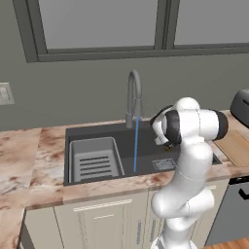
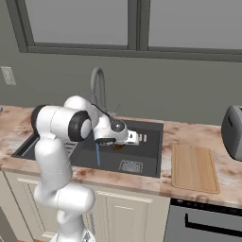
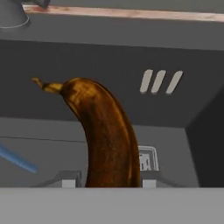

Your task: Pick the banana from the sink and place it on the cutting board to airdry. Then turn off the sink faucet.

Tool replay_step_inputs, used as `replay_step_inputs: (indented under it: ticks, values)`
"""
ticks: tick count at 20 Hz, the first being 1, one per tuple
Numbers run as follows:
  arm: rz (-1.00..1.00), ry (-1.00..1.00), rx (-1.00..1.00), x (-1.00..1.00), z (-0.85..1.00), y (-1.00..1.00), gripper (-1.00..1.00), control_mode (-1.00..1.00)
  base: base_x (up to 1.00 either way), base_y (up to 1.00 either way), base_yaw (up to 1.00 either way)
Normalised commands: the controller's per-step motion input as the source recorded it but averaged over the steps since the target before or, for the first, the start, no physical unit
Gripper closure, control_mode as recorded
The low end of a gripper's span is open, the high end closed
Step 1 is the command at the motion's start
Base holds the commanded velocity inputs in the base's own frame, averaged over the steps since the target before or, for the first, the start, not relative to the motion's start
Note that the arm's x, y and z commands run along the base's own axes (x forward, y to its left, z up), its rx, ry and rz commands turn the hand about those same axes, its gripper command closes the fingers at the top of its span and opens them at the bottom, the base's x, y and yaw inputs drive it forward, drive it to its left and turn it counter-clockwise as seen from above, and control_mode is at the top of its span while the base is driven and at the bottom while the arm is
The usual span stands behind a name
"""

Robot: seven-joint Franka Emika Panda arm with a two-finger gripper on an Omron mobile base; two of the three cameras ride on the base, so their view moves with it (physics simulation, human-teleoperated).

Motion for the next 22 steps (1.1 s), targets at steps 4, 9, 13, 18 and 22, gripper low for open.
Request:
replay_step_inputs:
  ticks: [4, 9, 13, 18, 22]
  values:
    - [0.00, 0.00, 0.00, -0.40, 0.93, -0.20, 1.00, -1.00, 0.00, 0.00, 0.00]
    - [0.00, 0.00, 0.01, -0.48, 0.93, -0.30, 1.00, -1.00, 0.00, 0.00, 0.00]
    - [0.00, 0.00, 0.00, -0.52, 0.92, -0.33, 1.00, -1.00, 0.00, 0.00, 0.00]
    - [0.00, 0.00, 0.00, -0.47, 1.00, -0.19, 1.00, -1.00, 0.00, 0.00, 0.00]
    - [0.00, 0.00, 0.00, -0.51, 0.98, -0.19, 1.00, -1.00, 0.00, 0.00, 0.00]
